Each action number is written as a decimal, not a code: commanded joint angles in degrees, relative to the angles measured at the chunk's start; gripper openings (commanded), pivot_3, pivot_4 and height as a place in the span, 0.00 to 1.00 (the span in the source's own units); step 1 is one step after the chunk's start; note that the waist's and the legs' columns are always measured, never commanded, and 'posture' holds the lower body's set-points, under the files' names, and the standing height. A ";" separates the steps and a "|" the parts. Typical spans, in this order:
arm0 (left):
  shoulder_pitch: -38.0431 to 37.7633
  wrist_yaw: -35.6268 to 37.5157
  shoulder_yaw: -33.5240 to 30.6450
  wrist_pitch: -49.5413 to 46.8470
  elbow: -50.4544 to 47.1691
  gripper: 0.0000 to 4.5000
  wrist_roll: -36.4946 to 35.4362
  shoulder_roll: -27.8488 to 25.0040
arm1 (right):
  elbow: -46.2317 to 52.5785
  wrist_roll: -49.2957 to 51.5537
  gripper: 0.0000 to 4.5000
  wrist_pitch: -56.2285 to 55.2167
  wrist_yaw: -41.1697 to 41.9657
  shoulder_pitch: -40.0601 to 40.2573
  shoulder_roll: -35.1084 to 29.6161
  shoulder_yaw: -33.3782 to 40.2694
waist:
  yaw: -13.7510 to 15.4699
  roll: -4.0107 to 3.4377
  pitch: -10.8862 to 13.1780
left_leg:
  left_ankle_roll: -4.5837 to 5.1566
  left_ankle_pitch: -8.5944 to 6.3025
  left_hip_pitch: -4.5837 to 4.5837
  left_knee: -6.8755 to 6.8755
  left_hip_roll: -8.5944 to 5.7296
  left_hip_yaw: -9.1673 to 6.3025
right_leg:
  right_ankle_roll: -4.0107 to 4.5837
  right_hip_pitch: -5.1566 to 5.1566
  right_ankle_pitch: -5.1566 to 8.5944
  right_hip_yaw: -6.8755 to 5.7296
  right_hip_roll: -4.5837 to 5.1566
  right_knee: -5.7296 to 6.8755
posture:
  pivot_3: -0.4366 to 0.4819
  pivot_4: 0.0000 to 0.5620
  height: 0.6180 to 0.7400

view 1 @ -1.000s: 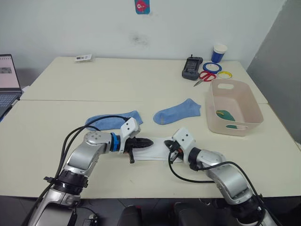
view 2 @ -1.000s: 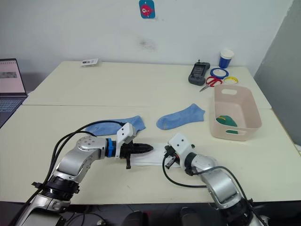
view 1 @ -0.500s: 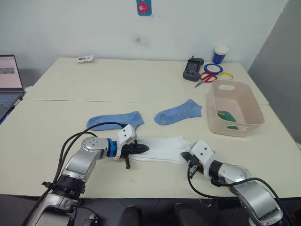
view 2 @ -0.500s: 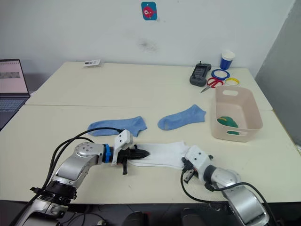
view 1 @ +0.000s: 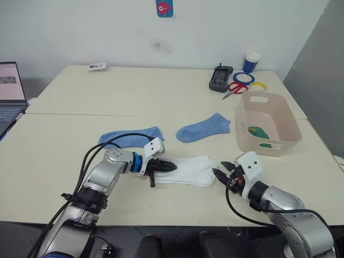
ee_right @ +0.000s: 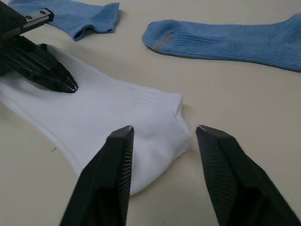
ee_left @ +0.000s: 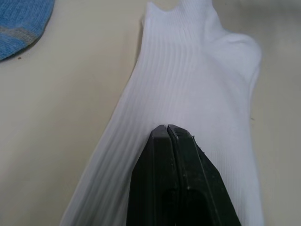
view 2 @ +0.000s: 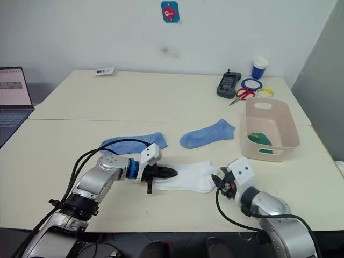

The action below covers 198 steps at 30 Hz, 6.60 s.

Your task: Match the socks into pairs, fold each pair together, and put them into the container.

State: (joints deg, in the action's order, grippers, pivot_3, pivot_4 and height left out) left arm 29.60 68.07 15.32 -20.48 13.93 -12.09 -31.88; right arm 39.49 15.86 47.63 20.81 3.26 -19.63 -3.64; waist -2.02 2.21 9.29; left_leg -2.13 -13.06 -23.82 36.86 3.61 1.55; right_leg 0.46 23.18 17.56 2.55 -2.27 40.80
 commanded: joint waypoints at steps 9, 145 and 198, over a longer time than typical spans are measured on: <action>-2.00 0.23 1.31 1.01 0.24 0.00 2.54 -0.89 | -7.89 0.08 0.76 -0.61 -5.90 -2.28 9.05 -2.25 | -0.06 0.00 -0.01 | 0.00 0.00 0.00 0.00 0.02 0.00 | 0.00 0.01 0.00 0.06 0.02 -0.01 | 0.48 0.27 0.93; 4.98 8.15 -3.49 -2.46 -11.51 0.00 -4.21 -9.01 | -19.00 -6.81 0.00 -1.07 14.24 -30.83 -0.88 -21.05 | -0.38 0.13 0.53 | 0.01 0.00 -0.16 0.01 0.03 -0.07 | 0.00 0.09 0.00 -0.05 0.19 -0.05 | 0.48 0.27 0.93; -2.01 8.50 -2.79 14.89 1.17 0.00 6.30 -10.18 | -29.96 9.26 0.99 37.29 -5.96 -31.98 33.43 11.12 | -1.28 0.06 0.27 | 0.01 0.00 0.00 -0.02 0.10 -0.05 | 0.01 0.05 -0.01 0.00 0.20 0.11 | 0.48 0.27 0.93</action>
State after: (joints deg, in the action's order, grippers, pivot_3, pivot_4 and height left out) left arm 28.71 76.59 11.63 -4.82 16.66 -6.31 -41.87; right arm 13.02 24.80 84.31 16.66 -28.04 7.98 5.36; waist -3.30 2.27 9.56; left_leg -2.12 -13.06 -23.81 36.84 3.70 1.49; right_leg 0.47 23.24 17.55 2.56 -2.08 40.90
